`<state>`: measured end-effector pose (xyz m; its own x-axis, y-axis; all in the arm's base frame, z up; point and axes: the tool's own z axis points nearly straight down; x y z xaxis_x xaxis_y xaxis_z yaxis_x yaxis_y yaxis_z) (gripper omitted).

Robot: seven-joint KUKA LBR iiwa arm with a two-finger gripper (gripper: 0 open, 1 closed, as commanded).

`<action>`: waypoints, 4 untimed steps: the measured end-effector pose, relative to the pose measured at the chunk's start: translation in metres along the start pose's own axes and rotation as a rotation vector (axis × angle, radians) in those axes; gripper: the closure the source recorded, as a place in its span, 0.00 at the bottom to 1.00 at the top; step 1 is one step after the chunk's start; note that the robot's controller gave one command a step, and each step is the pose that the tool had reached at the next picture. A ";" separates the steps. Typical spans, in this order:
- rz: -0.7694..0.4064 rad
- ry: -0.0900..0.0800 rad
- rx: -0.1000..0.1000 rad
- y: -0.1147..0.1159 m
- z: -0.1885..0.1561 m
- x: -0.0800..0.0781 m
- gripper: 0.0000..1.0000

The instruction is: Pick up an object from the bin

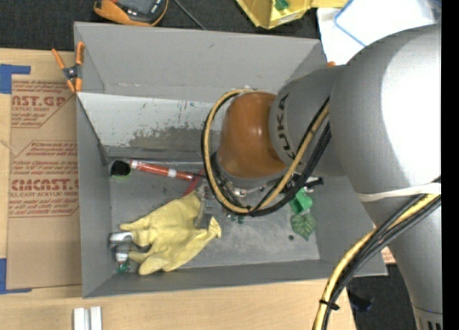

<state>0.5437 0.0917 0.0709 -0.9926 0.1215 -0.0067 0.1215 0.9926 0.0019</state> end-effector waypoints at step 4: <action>-0.016 -0.007 0.002 -0.004 -0.112 -0.011 1.00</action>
Offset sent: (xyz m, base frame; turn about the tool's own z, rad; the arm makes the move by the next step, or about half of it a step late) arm 0.0038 0.0019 0.0889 -0.0098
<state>0.5538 0.0862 0.1826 -0.9943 0.1054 -0.0137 0.1054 0.9944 -0.0002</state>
